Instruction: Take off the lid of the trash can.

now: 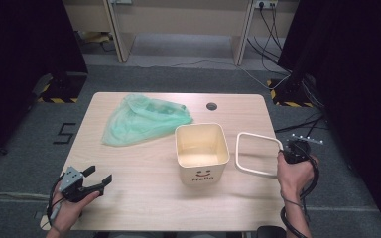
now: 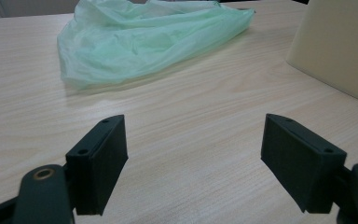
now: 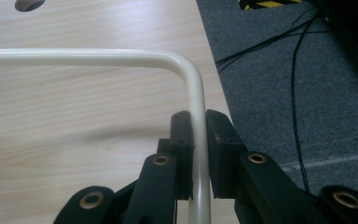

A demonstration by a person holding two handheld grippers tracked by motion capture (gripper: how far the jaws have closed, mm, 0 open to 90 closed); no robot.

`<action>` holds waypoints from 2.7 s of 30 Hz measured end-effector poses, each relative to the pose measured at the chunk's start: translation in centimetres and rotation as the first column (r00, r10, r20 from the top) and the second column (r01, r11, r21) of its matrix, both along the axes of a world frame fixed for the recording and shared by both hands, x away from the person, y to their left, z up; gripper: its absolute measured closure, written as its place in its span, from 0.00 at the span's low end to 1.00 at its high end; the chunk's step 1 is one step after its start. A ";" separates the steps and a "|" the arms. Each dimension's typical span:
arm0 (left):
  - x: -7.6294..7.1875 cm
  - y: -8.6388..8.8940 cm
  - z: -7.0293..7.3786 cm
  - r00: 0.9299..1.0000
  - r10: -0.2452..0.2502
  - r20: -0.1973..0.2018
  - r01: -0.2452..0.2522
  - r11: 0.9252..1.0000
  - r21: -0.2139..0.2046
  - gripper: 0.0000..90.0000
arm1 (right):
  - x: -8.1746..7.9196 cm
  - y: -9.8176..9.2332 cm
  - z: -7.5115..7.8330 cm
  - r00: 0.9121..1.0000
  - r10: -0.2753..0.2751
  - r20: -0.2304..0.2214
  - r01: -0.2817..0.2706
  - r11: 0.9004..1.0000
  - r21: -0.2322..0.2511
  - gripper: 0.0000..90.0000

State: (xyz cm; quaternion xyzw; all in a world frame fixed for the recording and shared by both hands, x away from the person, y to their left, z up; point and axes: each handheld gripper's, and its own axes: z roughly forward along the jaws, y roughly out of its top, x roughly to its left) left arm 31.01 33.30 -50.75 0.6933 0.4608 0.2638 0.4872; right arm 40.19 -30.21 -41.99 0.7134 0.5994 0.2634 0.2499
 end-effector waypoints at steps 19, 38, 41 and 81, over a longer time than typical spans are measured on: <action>0.0 0.0 0.0 1.000 0.000 0.001 0.000 1.000 0.001 0.24 | -0.6 0.1 -1.7 1.000 0.000 -0.014 0.000 1.000 0.001 0.91; -0.1 0.0 0.0 1.000 -0.001 0.001 0.001 1.000 0.002 0.24 | -1.0 0.2 -2.6 1.000 0.001 -0.010 -0.001 1.000 0.004 0.91; -0.1 0.0 0.0 1.000 -0.001 0.001 0.001 1.000 0.003 0.24 | -1.1 0.2 -2.7 1.000 -0.001 -0.013 0.001 1.000 0.006 0.91; -0.1 0.0 0.0 1.000 0.000 0.001 0.000 1.000 0.002 0.24 | -1.8 -0.1 -4.5 1.000 -0.006 -0.024 0.006 1.000 0.000 0.91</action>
